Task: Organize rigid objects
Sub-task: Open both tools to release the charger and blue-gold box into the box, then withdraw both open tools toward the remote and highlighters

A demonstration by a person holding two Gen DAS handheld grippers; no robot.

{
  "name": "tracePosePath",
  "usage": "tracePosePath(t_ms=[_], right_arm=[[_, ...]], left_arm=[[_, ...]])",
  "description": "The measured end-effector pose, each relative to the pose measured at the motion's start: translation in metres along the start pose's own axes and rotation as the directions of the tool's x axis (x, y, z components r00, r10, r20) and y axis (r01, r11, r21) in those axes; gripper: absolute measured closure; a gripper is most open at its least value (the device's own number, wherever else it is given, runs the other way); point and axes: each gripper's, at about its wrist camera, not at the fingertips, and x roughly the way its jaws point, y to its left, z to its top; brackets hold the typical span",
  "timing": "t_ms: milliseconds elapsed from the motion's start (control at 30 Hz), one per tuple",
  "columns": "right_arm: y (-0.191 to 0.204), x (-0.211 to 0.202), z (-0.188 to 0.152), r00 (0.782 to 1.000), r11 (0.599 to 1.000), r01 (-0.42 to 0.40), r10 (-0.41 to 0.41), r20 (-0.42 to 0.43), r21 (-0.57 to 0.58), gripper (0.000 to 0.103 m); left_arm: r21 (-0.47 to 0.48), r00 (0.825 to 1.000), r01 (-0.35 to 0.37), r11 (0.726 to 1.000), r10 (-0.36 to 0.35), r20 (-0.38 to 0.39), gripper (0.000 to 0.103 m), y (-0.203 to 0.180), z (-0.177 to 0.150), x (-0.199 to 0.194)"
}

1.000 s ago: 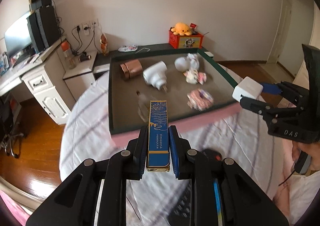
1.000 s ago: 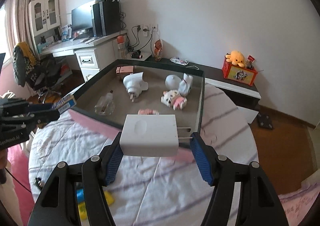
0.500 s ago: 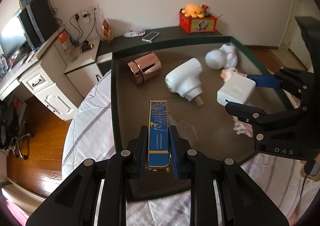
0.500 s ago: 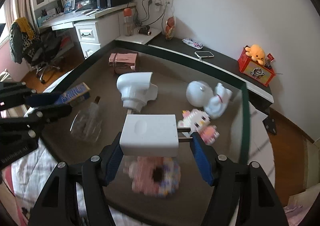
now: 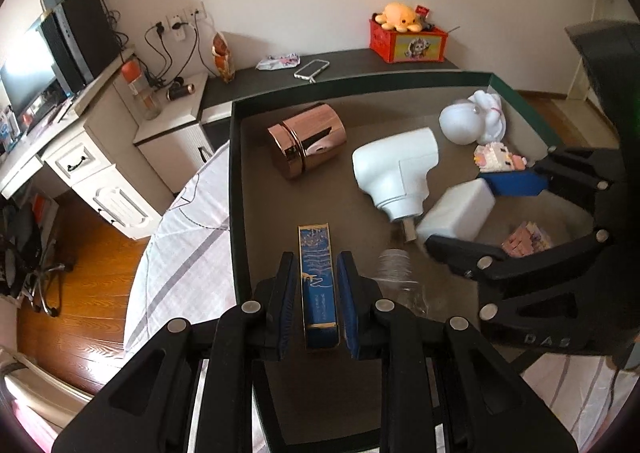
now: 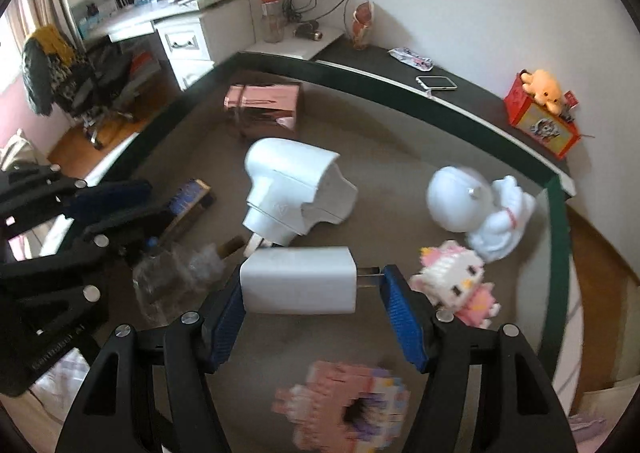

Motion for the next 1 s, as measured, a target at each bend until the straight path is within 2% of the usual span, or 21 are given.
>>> tracePosePath(t_ms=[100,167,233,267,300,367,467,667,1000], right_arm=[[0.005,-0.006,-0.001,0.999,1.0,0.023,-0.022,0.027,-0.015,0.033],[0.006,-0.013,-0.001,0.997,0.998,0.062,-0.061,0.043,-0.019,0.025],[0.006,-0.021,-0.002,0.995,0.996,0.081,-0.079,0.069,-0.022,0.024],[0.005,-0.025,-0.003,0.994,0.997,0.081,-0.079,0.079,-0.016,0.023],[0.004,-0.029,-0.004,0.993,0.997,0.081,-0.08,0.086,-0.009,0.023],[0.001,-0.039,-0.008,0.99,0.996,0.089,-0.088,0.109,0.0,0.022],[-0.003,-0.054,-0.014,0.982,0.993,0.121,-0.122,0.143,0.015,0.021],[-0.016,-0.089,-0.034,0.973,0.991,0.107,-0.121,0.197,0.08,0.021],[-0.009,-0.144,-0.102,0.955,0.989,0.073,-0.107,0.276,0.131,0.021]], left_arm=[[-0.015,1.0,0.02,1.0,-0.02,0.019,0.062,0.002,-0.002,-0.008],[-0.017,0.999,-0.001,1.0,0.002,0.04,0.05,0.003,-0.003,-0.015],[-0.023,0.998,0.027,0.999,-0.026,0.06,0.042,0.004,-0.005,-0.023],[-0.033,0.997,0.047,0.998,-0.045,0.065,0.034,0.005,-0.006,-0.027],[-0.043,0.996,0.043,0.998,-0.04,0.075,0.019,0.006,-0.008,-0.033],[-0.044,0.993,0.0,0.999,0.005,0.12,0.009,0.005,-0.012,-0.046],[-0.04,0.987,0.005,0.999,0.001,0.158,0.008,0.005,-0.023,-0.067],[-0.044,0.982,-0.009,0.999,0.017,0.187,0.003,0.012,-0.049,-0.098],[-0.046,0.97,-0.014,0.999,0.025,0.243,0.0,0.006,-0.109,-0.152]])
